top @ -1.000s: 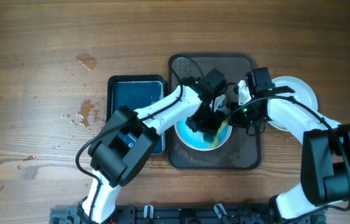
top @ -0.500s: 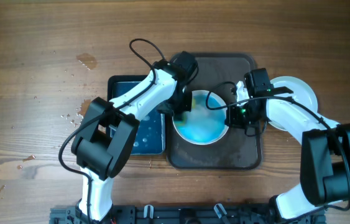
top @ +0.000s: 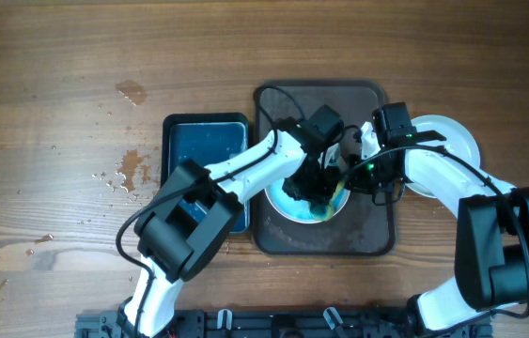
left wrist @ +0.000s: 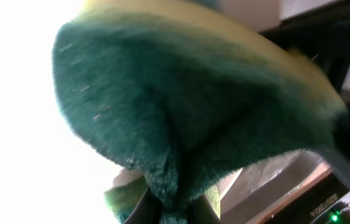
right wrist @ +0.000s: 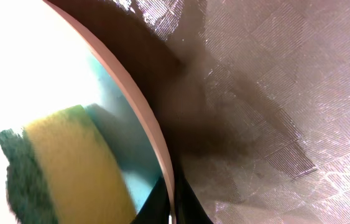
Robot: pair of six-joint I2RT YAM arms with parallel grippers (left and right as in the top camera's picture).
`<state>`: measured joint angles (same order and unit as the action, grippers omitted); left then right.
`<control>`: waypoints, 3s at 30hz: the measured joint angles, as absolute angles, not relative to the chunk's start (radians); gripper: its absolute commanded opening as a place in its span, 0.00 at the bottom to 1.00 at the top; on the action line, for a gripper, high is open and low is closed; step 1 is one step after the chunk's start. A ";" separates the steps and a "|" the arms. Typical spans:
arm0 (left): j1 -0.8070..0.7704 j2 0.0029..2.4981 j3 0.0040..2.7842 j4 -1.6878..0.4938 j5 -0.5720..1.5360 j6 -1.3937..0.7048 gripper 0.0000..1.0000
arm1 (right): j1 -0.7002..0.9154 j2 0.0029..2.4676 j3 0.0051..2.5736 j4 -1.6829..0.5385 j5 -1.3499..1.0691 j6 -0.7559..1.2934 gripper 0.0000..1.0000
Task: Clean dirty plates on tray and stack at the side
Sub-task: 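Return the sponge to the basin with the left gripper, then lift the plate with the right gripper and tilt it over the basin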
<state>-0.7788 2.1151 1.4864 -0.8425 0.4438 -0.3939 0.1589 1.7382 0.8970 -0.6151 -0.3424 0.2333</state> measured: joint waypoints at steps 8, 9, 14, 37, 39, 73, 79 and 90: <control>-0.522 1.993 1.486 -1.056 0.237 -0.379 0.04 | 0.159 1.738 0.897 -0.615 -0.342 0.234 0.04; -0.501 1.963 1.485 -1.076 0.224 -0.379 0.04 | 0.159 1.738 0.897 -0.616 -0.342 0.234 0.04; -0.430 1.681 1.483 -1.176 0.142 -0.406 0.04 | 0.159 1.738 0.897 -0.609 -0.343 0.234 0.04; -0.030 1.303 1.227 -1.062 0.079 -0.510 1.00 | 0.199 1.591 1.258 -1.104 -0.261 0.239 0.04; 0.033 1.247 1.228 -1.063 0.080 -0.510 1.00 | 0.301 1.593 1.319 -1.091 -0.250 0.252 0.04; 0.088 1.179 1.228 -1.063 0.080 -0.510 1.00 | 1.236 1.723 1.437 -0.561 1.287 -0.007 0.04; 0.088 1.179 1.228 -1.063 0.080 -0.510 1.00 | 1.236 1.723 1.437 -0.556 1.291 -0.028 0.04; 0.088 1.179 1.228 -1.063 0.080 -0.510 1.00 | 1.236 1.723 1.437 -0.537 1.292 -0.051 0.04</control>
<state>0.0879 1.1790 1.2282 -1.0634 0.0799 -0.5102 1.2362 1.7226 1.4372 -0.5365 1.2922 -0.0509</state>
